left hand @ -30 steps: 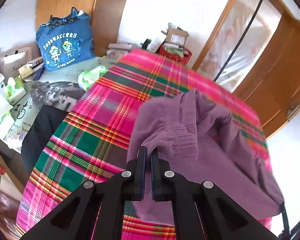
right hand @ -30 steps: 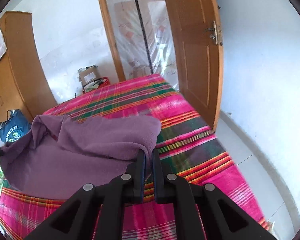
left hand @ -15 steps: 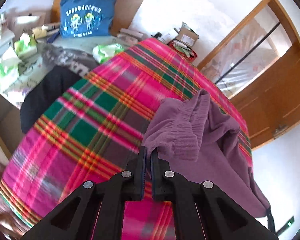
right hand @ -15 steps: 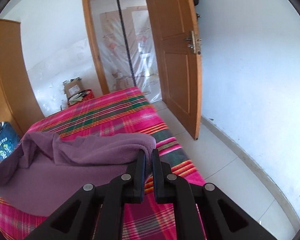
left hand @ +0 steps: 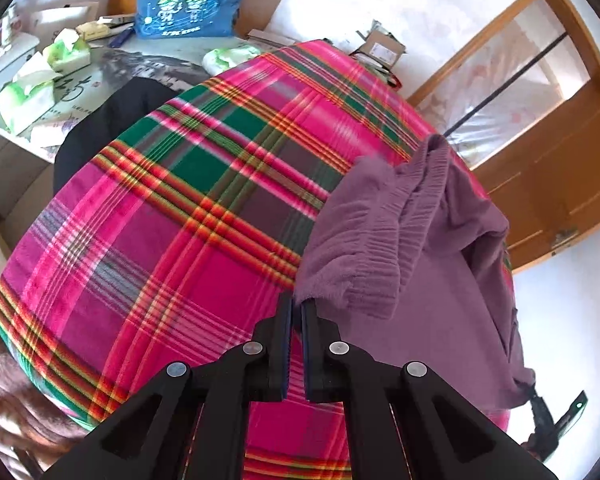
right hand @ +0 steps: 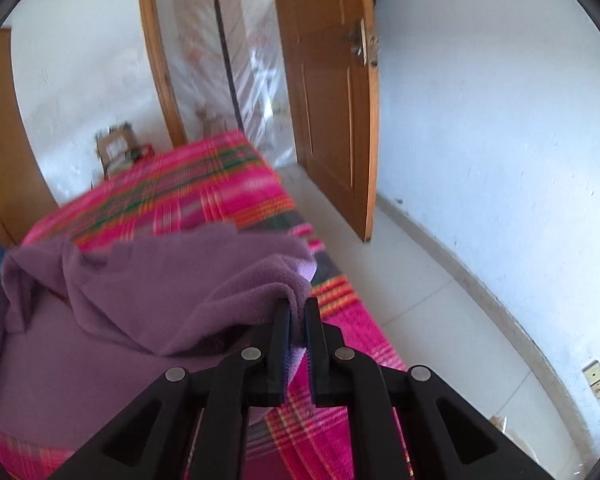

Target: Fold clothes

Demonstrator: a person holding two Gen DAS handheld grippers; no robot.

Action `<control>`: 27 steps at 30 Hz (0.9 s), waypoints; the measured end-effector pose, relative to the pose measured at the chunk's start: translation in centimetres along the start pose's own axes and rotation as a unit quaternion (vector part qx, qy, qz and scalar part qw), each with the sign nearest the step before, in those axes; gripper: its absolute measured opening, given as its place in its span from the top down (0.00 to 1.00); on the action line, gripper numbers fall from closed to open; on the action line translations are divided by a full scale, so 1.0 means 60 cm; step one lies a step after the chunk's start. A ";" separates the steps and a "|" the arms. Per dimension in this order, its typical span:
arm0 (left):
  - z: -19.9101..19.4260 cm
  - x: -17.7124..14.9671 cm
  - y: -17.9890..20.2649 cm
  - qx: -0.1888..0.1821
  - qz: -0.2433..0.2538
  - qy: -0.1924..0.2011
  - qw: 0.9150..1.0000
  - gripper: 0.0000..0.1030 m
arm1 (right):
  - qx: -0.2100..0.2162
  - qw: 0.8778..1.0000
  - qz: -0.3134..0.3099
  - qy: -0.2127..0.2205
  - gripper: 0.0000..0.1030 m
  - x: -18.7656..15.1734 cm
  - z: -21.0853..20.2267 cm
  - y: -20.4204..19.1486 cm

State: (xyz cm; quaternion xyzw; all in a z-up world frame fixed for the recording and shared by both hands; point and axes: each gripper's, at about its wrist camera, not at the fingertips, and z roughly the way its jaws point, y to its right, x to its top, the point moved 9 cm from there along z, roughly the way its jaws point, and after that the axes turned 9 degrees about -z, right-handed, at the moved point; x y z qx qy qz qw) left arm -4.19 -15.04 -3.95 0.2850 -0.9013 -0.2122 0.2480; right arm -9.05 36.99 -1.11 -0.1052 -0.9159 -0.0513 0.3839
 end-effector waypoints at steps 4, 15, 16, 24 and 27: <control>0.000 -0.006 -0.007 0.007 0.009 -0.006 1.000 0.93 | -0.014 1.000 -0.009 -0.025 0.91 -0.016 0.010 0.001; -0.011 -0.012 -0.019 0.027 0.045 0.002 0.999 0.82 | -0.096 0.993 -0.073 -0.012 0.83 0.009 -0.043 -0.005; -0.015 -0.009 -0.015 0.027 0.052 0.009 0.998 0.82 | -0.098 0.993 -0.068 -0.001 0.83 0.015 -0.053 -0.008; -0.004 0.001 0.042 -0.013 0.083 0.006 0.996 0.76 | 0.053 0.994 -0.071 0.057 0.83 0.061 -0.074 -0.155; 0.018 -0.008 0.069 -0.016 0.104 -0.011 0.994 0.75 | 0.138 0.984 -0.103 0.037 0.83 0.053 -0.048 -0.252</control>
